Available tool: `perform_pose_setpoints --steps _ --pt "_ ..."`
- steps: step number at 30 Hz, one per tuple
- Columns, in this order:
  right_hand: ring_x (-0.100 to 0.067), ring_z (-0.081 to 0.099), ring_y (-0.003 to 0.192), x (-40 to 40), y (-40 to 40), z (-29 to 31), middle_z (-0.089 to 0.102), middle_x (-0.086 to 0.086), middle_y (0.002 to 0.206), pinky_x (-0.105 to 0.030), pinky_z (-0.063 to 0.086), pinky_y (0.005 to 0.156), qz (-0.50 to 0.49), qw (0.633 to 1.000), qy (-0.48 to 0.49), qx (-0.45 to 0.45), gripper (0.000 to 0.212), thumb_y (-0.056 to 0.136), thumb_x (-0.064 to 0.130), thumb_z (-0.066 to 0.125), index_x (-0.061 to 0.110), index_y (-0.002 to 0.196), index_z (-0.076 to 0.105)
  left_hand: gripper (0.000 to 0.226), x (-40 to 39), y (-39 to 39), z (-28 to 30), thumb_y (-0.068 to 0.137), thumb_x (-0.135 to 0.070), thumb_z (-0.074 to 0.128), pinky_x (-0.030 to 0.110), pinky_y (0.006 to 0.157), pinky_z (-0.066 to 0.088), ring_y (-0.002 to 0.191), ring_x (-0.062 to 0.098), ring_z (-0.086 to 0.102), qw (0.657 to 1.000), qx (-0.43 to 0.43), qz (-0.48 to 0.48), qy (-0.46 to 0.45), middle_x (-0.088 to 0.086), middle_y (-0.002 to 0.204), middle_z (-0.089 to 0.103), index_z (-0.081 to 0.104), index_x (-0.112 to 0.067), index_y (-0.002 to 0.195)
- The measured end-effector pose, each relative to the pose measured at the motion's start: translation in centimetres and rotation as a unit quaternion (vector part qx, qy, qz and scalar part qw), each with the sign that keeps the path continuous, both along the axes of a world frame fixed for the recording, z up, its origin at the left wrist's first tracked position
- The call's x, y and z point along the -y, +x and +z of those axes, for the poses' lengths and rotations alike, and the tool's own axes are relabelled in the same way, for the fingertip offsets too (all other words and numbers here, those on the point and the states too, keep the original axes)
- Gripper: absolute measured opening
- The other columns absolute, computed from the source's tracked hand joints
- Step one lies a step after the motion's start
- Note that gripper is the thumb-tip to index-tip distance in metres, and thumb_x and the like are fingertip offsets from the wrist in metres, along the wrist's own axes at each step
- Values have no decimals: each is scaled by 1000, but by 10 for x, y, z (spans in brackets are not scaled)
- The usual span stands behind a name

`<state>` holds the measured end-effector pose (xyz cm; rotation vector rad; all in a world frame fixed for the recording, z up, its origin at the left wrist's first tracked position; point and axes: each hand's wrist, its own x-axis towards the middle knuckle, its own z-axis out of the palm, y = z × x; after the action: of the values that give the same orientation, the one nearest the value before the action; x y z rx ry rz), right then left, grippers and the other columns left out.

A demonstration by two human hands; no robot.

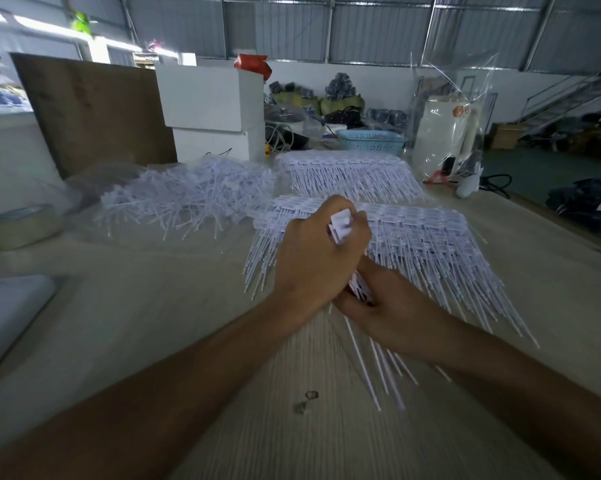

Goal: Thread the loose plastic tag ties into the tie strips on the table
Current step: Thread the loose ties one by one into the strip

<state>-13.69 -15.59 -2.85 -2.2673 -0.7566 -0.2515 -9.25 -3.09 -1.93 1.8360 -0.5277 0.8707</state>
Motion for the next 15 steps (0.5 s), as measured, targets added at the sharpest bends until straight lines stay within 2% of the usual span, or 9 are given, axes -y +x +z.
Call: perform_pose_setpoints --steps 3,5,8,10,11,12,14,15 --pt "-19 67 64 -1 -1 3 70 -1 76 -43 56 65 9 999 21 -39 17 98 7 49 22 98 56 22 -1 3 1 88 -29 50 30 52 41 50 11 46 999 15 4 -29 -4 55 46 45 -25 66" --pt "-23 67 60 -1 -2 2 71 -4 75 -42 58 57 21 992 56 -109 19 101 0 41 12 98 56 27 -5 7 3 91 -28 53 27 52 39 50 16 45 999 27 23 -39 1 55 46 46 -20 66" --pt "-17 55 44 0 0 -3 62 0 59 -28 47 43 15 984 80 -161 21 106 8 36 14 103 57 31 -13 15 7 94 -40 55 22 55 40 54 17 54 999 3 15 -41 3 61 54 52 -17 73" --pt "-6 42 40 2 4 -5 49 6 49 -19 37 42 -8 988 83 -133 24 107 11 38 16 98 60 27 -21 21 6 92 -58 53 28 57 52 53 15 62 996 -45 -69 -19 -1 63 63 60 -32 97" --pt "-2 39 40 4 6 -5 45 9 47 -15 33 43 -21 989 90 -119 26 107 11 39 17 95 62 34 -27 26 6 90 -65 51 33 59 56 57 19 66 991 -74 -112 4 -3 67 66 54 -42 115" --pt "-2 38 40 6 8 -5 44 10 46 -13 31 43 -32 989 97 -110 27 107 12 40 17 93 63 47 -35 33 5 89 -70 47 36 60 58 61 20 66 985 -92 -141 35 -8 73 67 41 -49 131" --pt "-1 37 39 11 12 -3 43 11 45 -12 29 43 -51 987 105 -108 28 106 14 41 16 91 65 66 -61 50 5 87 -77 39 33 62 59 67 10 66 978 -123 -141 90 -21 85 64 18 -51 144" --pt "-1 36 39 13 14 -3 42 11 45 -12 28 43 -58 986 107 -111 29 106 15 41 16 91 66 72 -78 59 7 83 -82 38 32 64 58 71 5 67 976 -148 -125 101 -21 94 65 17 -52 144"
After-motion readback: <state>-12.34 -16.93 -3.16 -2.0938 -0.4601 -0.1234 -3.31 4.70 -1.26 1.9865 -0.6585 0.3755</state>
